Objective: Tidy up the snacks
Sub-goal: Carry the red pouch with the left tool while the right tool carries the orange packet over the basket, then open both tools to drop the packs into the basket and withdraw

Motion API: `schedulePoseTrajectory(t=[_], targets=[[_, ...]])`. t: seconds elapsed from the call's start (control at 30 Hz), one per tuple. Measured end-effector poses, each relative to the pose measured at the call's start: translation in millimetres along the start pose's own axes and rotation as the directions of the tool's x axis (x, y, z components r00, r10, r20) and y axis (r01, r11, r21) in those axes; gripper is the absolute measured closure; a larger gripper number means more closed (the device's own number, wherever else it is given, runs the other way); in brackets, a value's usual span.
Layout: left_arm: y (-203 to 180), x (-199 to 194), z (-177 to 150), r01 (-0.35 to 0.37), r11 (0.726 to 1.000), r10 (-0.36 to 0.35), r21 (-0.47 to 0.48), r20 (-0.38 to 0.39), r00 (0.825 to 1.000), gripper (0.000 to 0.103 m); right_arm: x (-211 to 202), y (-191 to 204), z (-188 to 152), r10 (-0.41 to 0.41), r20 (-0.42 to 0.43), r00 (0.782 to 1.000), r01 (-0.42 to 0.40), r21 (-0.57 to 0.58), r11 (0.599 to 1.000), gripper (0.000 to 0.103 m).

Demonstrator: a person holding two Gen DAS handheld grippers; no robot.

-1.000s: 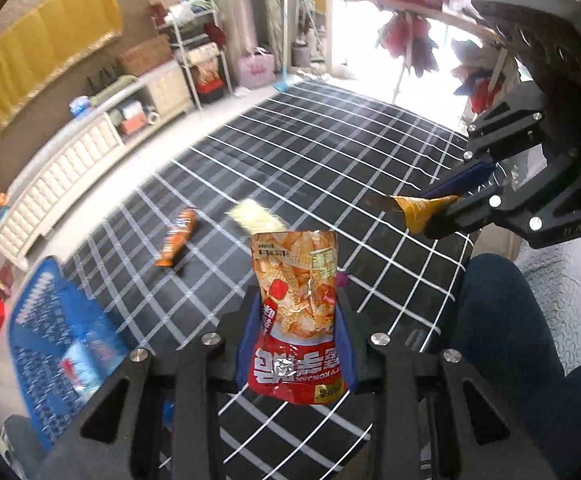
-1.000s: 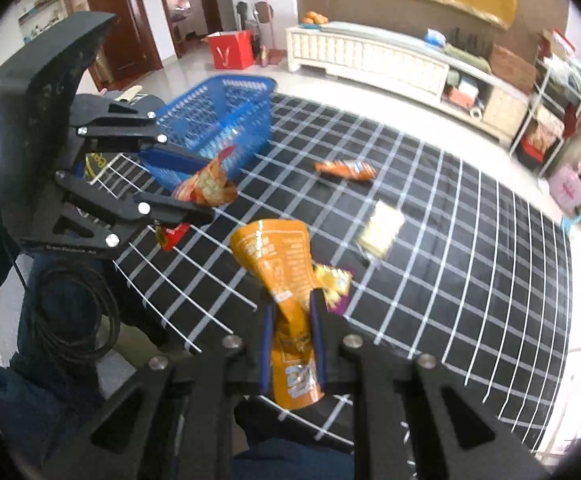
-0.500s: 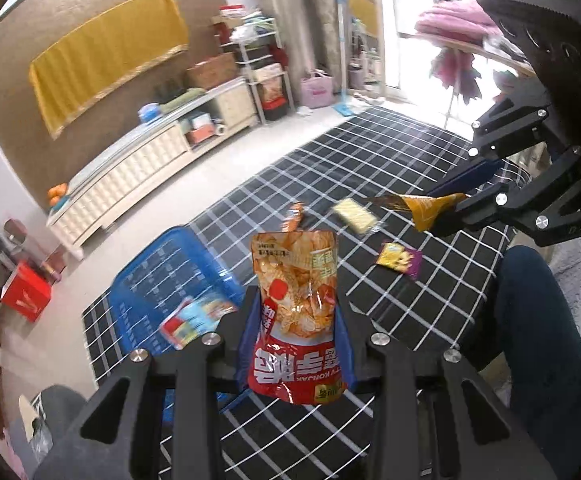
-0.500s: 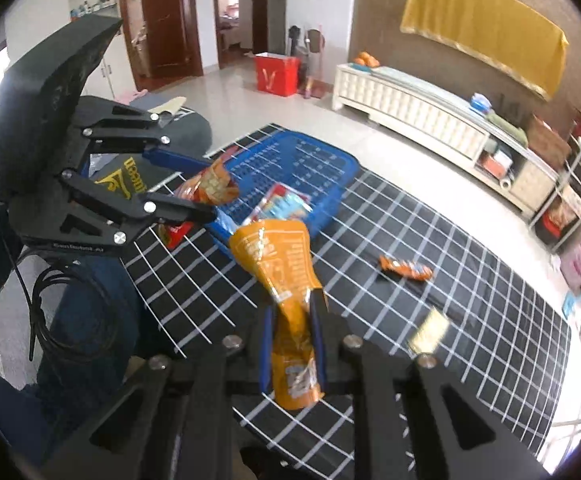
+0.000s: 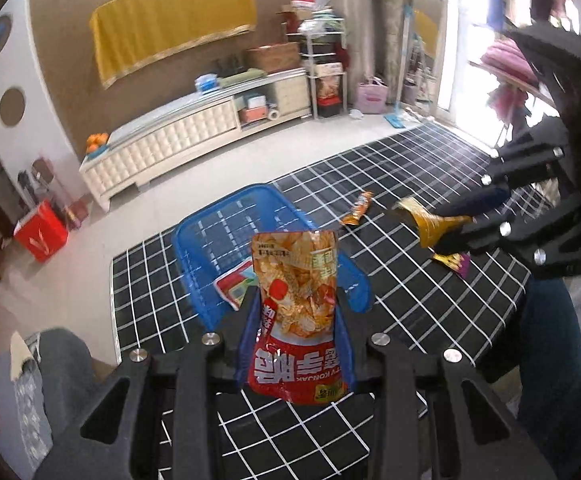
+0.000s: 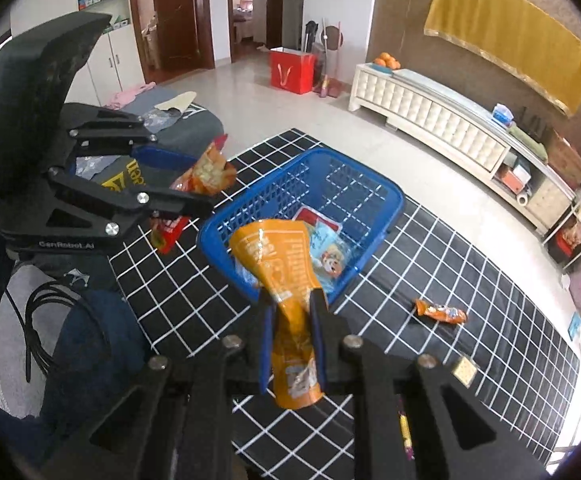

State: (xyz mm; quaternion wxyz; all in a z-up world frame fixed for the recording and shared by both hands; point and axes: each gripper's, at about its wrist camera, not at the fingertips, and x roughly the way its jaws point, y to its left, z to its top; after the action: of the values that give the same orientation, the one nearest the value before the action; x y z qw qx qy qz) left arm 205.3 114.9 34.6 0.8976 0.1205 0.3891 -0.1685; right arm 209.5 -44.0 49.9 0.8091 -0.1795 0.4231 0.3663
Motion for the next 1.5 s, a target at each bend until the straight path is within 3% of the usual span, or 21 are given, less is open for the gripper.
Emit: schedulePoseTrajectory(t=[0.13, 0.37, 0.57, 0.77, 1.2, 1.5], targets=[[17.6, 13.8, 0.9, 0.019, 0.999, -0.019, -0.050, 0.005, 1.000, 0.070, 21.3, -5.7, 9.9, 0.012, -0.011, 1.000, -0.011, 0.036, 0.999, 0.082], [38.0, 59.6, -5.0, 0.032, 0.997, -0.036, -0.076, -0.052, 0.998, 0.070, 52.3, -20.5, 17.1, 0.031, -0.034, 0.999, -0.028, 0.066, 0.997, 0.082], [41.2, 87.0, -6.5, 0.033, 0.998, -0.037, -0.060, -0.070, 0.997, 0.069, 65.8, -26.4, 18.5, 0.055, -0.052, 0.997, -0.051, 0.083, 0.995, 0.082], [58.3, 107.9, -6.0, 0.048, 0.989, -0.061, -0.137, -0.091, 0.994, 0.045, 69.2, -29.3, 17.5, 0.060, -0.062, 0.996, -0.054, 0.096, 0.994, 0.082], [74.3, 61.6, -21.1, 0.016, 0.983, -0.022, -0.182, -0.032, 0.999, 0.042, 64.9, -5.4, 44.8, 0.031, -0.043, 0.999, -0.030, 0.038, 0.999, 0.082], [105.6, 48.8, -26.1, -0.021, 0.969, 0.019, -0.245, -0.009, 1.000, 0.038, 106.4, -11.8, 68.9, -0.056, -0.075, 0.996, 0.054, -0.030, 0.998, 0.082]])
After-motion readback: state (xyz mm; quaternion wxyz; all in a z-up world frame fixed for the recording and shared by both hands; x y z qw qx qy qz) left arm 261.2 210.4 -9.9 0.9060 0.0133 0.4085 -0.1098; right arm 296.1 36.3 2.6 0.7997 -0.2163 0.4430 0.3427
